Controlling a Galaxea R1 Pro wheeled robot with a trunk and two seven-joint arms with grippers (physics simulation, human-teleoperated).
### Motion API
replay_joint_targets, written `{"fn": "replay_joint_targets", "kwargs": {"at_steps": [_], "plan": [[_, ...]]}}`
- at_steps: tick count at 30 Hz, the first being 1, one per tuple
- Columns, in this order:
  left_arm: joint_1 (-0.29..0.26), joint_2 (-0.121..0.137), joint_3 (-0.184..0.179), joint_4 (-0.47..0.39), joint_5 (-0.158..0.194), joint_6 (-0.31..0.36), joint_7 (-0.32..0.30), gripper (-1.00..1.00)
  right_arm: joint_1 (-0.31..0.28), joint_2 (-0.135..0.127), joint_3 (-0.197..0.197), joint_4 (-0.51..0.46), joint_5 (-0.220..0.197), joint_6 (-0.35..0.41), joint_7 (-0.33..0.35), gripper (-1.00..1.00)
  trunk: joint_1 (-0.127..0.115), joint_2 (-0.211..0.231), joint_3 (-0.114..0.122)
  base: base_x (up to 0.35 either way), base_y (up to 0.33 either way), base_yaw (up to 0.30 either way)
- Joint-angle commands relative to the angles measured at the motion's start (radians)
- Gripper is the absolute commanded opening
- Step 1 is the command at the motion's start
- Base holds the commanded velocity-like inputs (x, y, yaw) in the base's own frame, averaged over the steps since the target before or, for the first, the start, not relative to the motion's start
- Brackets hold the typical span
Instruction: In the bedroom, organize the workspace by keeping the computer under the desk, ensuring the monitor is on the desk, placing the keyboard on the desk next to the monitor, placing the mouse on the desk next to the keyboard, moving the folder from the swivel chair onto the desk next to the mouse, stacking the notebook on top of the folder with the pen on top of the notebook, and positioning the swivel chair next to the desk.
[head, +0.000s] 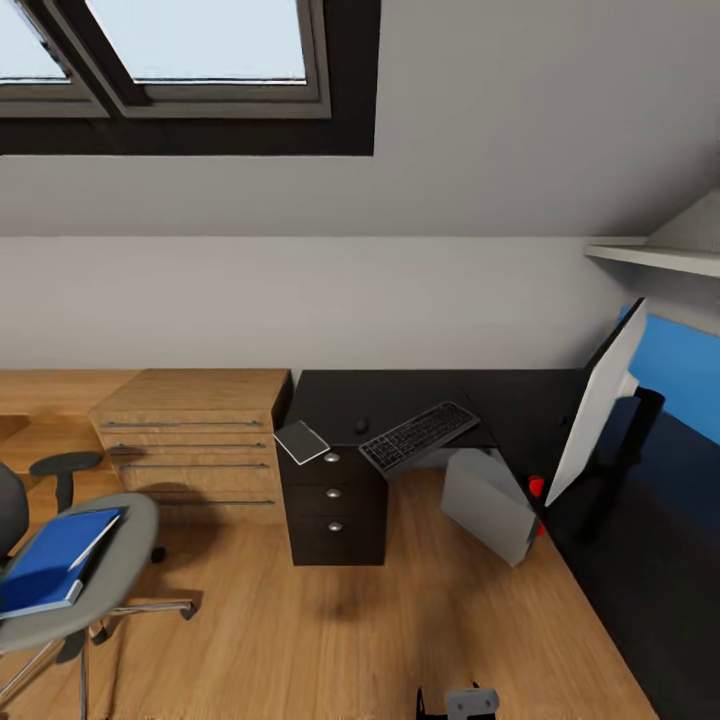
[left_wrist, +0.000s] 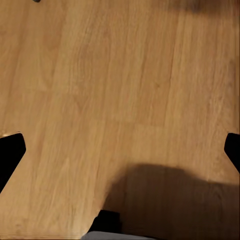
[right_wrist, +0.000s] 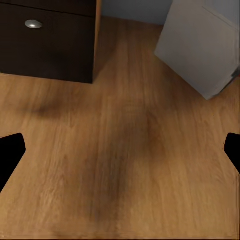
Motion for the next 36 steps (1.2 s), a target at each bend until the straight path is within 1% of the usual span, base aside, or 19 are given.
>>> {"fn": "replay_joint_targets", "kwargs": {"at_steps": [1,7,16,23,25,28,29,30,32,33,35,36], "plan": [[-0.001,0.0,-0.009,0.0,0.008,-0.004,0.005,1.0,-0.001,0.0,0.009,0.001,-0.009,-0.004,-0.003,1.0,-0.004,0.006,0.002,-0.263,-0.223,0.0],[-0.001,0.0,-0.009,0.0,0.007,-0.004,0.004,1.0,-0.001,0.0,0.008,0.001,-0.009,-0.004,0.011,1.0,-0.027,0.048,0.021,-0.277,-0.204,0.0],[-0.001,0.0,-0.006,0.0,0.008,-0.004,-0.002,1.0,-0.001,0.0,0.007,0.001,-0.011,-0.002,0.031,1.0,-0.062,0.111,0.049,-0.3,-0.03,0.0],[-0.001,0.0,-0.006,0.001,0.008,-0.002,-0.002,1.0,-0.001,-0.002,0.006,0.001,-0.006,-0.004,0.034,1.0,-0.089,0.16,0.071,-0.052,-0.001,0.0],[-0.001,0.001,-0.005,0.003,0.009,0.001,-0.002,1.0,-0.002,-0.002,0.004,-0.013,-0.004,-0.003,0.033,1.0,-0.096,0.174,0.077,-0.006,0.0,0.0],[-0.001,0.002,-0.005,0.003,0.009,0.002,-0.002,1.0,-0.005,-0.003,0.002,-0.06,-0.005,0.0,0.031,1.0,-0.108,0.195,0.087,-0.002,0.0,0.0],[-0.001,0.003,-0.004,0.003,0.009,0.001,-0.002,1.0,-0.007,-0.005,-0.001,-0.105,-0.006,0.005,0.03,1.0,-0.112,0.202,0.09,-0.001,0.0,0.0],[-0.001,0.003,-0.001,0.003,0.01,0.0,-0.001,1.0,-0.01,-0.01,-0.008,-0.194,-0.007,0.02,0.026,1.0,-0.116,0.209,0.093,0.0,0.0,0.0],[-0.001,0.003,0.003,0.003,0.01,-0.001,-0.001,1.0,-0.011,-0.014,-0.021,-0.264,-0.008,0.047,0.023,1.0,-0.123,0.223,0.099,0.0,0.0,0.0],[-0.001,0.003,0.016,0.003,0.011,-0.003,-0.001,1.0,-0.012,-0.024,-0.077,-0.424,-0.009,0.164,0.022,1.0,-0.127,0.23,0.102,0.0,0.0,0.0],[-0.001,0.003,0.022,0.003,0.01,-0.004,-0.001,1.0,-0.013,-0.026,-0.112,-0.518,-0.009,0.254,0.021,1.0,-0.135,0.244,0.109,0.0,0.0,0.0],[-0.001,0.002,0.026,0.003,0.01,-0.005,-0.001,1.0,-0.013,-0.028,-0.144,-0.625,-0.01,0.356,0.022,1.0,-0.139,0.251,0.112,0.0,0.0,0.0]]}}
